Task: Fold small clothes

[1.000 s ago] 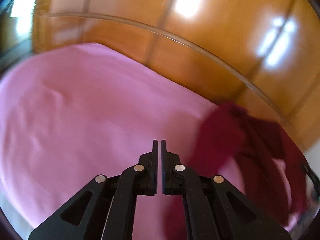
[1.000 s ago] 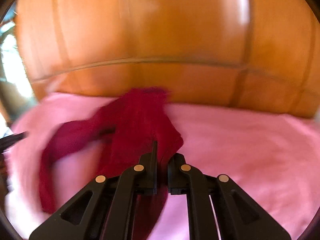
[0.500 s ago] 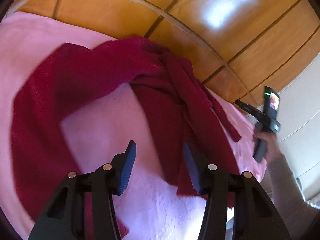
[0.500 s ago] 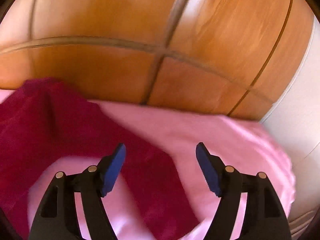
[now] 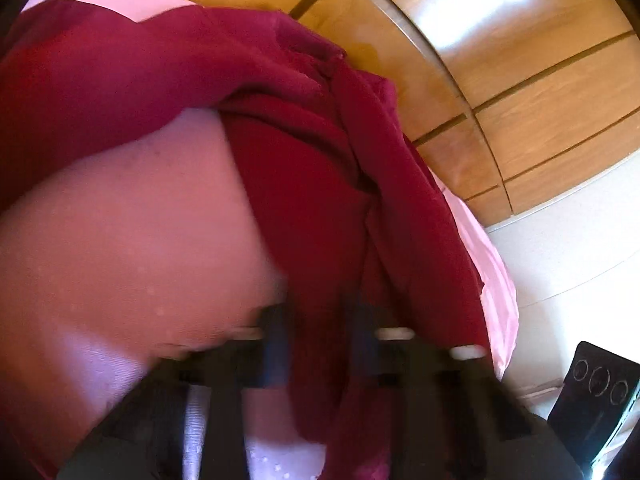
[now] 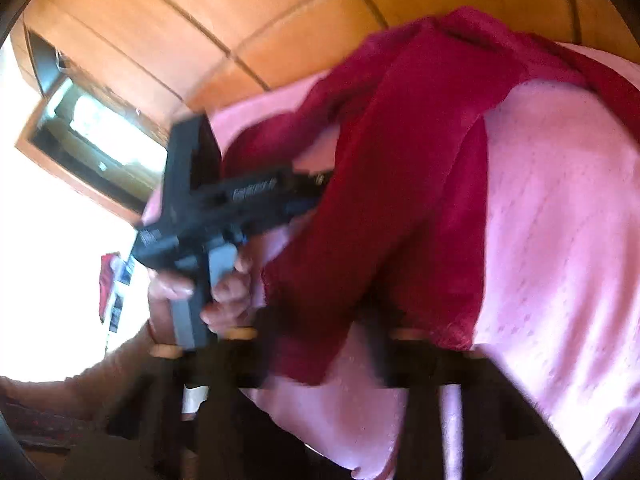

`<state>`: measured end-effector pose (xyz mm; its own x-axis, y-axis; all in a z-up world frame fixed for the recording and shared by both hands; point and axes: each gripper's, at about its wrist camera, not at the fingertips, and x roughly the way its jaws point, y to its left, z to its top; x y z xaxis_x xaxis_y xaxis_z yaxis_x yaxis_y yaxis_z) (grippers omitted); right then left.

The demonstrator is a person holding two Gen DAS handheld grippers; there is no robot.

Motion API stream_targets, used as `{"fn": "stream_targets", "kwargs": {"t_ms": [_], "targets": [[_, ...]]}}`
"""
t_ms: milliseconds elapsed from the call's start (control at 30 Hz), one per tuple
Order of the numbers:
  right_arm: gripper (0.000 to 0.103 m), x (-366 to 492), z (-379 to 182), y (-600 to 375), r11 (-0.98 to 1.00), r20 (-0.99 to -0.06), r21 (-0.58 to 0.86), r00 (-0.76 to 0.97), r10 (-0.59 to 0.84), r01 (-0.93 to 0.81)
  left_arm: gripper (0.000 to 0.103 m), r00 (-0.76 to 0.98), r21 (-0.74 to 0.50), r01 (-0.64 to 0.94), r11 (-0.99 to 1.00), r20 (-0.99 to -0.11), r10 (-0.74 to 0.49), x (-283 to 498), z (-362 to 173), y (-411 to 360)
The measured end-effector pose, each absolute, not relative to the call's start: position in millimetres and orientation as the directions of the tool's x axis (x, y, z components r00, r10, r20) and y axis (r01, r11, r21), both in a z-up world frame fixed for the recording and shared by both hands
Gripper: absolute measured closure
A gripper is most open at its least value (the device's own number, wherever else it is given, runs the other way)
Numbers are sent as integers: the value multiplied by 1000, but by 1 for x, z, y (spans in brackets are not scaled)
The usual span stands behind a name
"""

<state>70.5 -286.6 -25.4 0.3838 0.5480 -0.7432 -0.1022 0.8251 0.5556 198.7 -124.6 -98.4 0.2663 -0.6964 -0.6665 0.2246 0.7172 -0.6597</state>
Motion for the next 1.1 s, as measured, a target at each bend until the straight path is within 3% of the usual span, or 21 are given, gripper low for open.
{"fn": "stream_targets", "kwargs": {"t_ms": [67, 267, 433, 533, 667, 833, 867, 900, 933, 967, 1100], "targets": [[93, 61, 0, -290, 834, -721, 538, 446, 530, -121, 99, 286, -671, 235, 703, -644, -710, 194, -86, -115], [94, 25, 88, -336, 914, -675, 384, 635, 375, -130, 100, 307, -668, 328, 668, -594, -744, 174, -22, -71], [94, -16, 113, -373, 959, -699, 273, 671, 249, -71, 100, 320, -646, 356, 676, -595, -737, 155, 25, -17], [94, -43, 83, -388, 971, -786, 238, 581, 213, -34, 100, 307, -628, 334, 703, -633, -711, 140, 26, 13], [94, -85, 3, -392, 977, -916, 211, 348, 201, -10, 100, 257, -589, 297, 751, -709, -657, 121, -11, 20], [94, -106, -49, -391, 983, -958, 179, 223, 181, -30, 97, 210, -502, 238, 831, -809, -549, 100, -72, 12], [86, -104, -46, -398, 978, -952, 209, 225, 208, -19, 85, 227, -510, 206, 835, -805, -548, 98, -77, 19], [77, -102, -42, -402, 980, -952, 200, 231, 199, -19, 80, 251, -522, 176, 835, -796, -550, 97, -78, 28], [58, -100, -34, -403, 983, -952, 182, 247, 182, -22, 72, 278, -520, 153, 840, -793, -542, 96, -75, 36], [49, -100, -26, -408, 987, -946, 160, 283, 160, -26, 65, 333, -503, 124, 855, -791, -513, 94, -69, 46], [44, -88, 9, -411, 989, -905, 150, 400, 141, -11, 65, 503, -360, 100, 928, -786, -359, 83, -48, 59]]}}
